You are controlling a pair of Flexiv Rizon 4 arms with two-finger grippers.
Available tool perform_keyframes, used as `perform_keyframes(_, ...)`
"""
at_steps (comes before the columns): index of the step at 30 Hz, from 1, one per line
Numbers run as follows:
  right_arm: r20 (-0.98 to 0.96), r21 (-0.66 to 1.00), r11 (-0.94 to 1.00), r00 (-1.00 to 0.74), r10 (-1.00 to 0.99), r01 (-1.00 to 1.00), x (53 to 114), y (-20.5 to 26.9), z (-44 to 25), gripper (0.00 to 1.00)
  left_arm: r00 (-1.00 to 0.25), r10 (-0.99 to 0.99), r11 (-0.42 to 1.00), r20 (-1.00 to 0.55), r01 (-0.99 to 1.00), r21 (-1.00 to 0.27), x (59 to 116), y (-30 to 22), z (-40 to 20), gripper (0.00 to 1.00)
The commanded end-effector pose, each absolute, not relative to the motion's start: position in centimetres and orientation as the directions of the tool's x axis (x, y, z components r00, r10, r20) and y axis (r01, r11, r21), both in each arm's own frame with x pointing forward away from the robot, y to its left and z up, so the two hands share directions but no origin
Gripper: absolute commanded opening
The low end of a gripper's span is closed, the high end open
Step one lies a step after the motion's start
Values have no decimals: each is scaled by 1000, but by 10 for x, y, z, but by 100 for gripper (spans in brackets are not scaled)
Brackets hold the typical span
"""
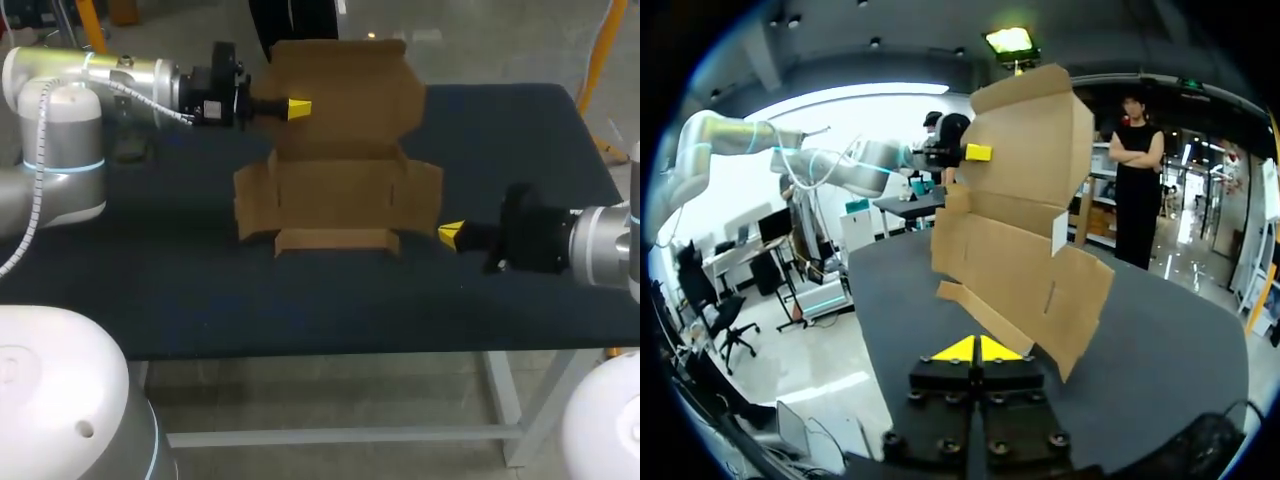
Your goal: Assemble the packaging by folding the flat box into shape, placing the metal phone stand inside, and closing the box properly
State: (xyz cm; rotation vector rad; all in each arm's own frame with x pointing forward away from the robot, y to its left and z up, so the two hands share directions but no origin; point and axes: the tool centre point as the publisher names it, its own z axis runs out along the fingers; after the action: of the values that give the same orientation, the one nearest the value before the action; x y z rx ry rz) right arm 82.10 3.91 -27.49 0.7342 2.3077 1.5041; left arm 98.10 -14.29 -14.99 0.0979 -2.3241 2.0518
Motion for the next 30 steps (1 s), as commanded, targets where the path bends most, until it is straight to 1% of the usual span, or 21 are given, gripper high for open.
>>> perform_keyframes(1, 31, 908, 332, -830, 557, 257, 825, 48, -279, 0, -998, -3, 124, 68, -68, -990, 986, -144, -151, 0)
perform_keyframes(11, 30, 905, 344, -843, 536, 251, 831, 65, -285, 0, -999, 1, 117, 35, -34, -993, 988, -140, -159, 0)
perform_keyframes(27, 46, 897, 357, -860, 508, 259, 836, 95, -302, 0, -1000, 20, 121, 23, -20, -992, 986, -140, -169, 0)
perform_keyframes(30, 90, 889, 341, -848, 522, 305, 842, 102, -309, 0, -999, 21, 122, 24, -21, -992, 986, -139, -171, 0)
